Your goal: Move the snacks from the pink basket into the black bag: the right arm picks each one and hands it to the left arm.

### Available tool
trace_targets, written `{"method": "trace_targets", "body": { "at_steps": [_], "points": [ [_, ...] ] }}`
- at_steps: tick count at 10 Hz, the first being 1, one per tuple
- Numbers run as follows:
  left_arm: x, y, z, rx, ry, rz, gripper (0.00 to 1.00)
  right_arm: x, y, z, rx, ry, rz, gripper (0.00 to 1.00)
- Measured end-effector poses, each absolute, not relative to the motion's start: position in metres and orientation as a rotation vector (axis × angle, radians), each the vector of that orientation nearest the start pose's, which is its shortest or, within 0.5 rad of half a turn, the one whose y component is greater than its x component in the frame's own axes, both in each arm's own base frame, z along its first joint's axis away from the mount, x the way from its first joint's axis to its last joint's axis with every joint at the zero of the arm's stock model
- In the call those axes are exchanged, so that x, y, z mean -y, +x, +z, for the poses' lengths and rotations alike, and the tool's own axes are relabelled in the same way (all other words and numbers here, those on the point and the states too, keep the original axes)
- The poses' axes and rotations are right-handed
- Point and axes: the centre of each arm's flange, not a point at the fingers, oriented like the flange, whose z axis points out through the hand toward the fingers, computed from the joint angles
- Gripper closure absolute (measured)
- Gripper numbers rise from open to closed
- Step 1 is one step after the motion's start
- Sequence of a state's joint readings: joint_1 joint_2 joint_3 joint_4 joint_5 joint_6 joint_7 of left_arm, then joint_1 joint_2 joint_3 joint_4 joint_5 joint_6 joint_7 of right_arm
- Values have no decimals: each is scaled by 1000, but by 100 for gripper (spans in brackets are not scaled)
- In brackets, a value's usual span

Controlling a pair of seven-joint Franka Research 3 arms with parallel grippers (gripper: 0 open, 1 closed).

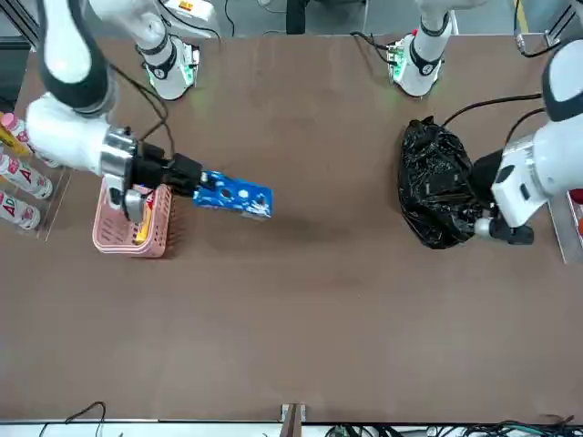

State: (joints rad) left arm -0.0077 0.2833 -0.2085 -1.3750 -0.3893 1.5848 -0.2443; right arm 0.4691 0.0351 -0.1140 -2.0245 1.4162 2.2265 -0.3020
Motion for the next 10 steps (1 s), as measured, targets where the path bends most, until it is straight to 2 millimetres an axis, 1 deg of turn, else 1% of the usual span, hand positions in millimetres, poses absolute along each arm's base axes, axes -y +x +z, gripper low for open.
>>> {"method": "trace_targets", "body": {
  "at_steps": [1,2,3,4,6,7,9,10],
  "points": [
    [178,614,562,298,-3511,337,0,-282,527,471,-269,-1939,-156,56],
    [191,610,561,498,-3458,380,0,-327,512,474,-321,-1916,-170,56],
    [200,607,560,659,-3397,405,0,-361,504,479,-368,-1892,-147,56],
    [211,604,559,807,-3324,418,0,-380,504,485,-409,-1878,-131,56],
    [236,594,558,1093,-3170,440,0,-408,505,488,-485,-1841,-140,56],
    [238,593,559,1250,-3092,456,0,-427,498,488,-510,-1831,-159,56],
    [235,595,561,1537,-2941,467,0,-469,481,486,-545,-1822,-186,56],
    [234,597,562,1625,-2898,461,0,-481,477,484,-552,-1819,-189,56]
  ]
}}
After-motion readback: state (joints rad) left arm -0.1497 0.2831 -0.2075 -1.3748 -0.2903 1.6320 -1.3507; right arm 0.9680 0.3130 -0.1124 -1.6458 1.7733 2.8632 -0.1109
